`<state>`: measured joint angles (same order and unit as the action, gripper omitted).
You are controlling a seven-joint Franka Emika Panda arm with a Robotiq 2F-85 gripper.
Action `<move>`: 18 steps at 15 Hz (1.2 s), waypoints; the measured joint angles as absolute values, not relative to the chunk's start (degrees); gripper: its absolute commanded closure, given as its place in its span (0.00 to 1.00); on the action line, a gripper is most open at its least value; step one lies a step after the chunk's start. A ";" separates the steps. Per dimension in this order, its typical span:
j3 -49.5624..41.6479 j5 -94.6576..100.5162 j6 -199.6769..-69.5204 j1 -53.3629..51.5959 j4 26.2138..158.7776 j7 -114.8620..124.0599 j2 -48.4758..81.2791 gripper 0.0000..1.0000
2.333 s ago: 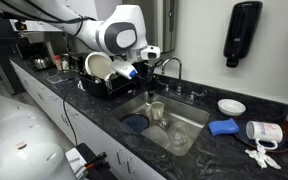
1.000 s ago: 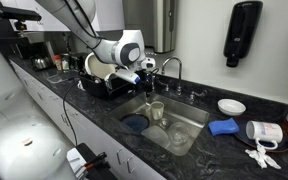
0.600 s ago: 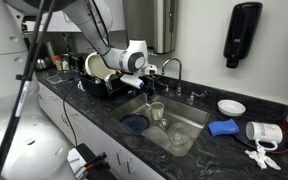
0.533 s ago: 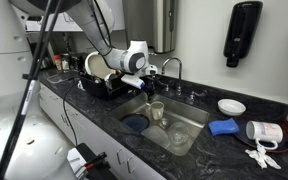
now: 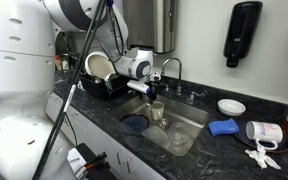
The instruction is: Remove the straw from the sink
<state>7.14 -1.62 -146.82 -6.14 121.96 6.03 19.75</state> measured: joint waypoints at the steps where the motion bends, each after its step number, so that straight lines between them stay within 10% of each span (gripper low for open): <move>1: 7.27 -1.63 -147.15 -6.25 120.97 6.02 20.93 0.00; 18: 4.81 0.40 -148.66 -9.89 118.82 11.58 25.68 0.00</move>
<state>4.81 0.40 -148.66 -9.89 118.82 11.58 25.68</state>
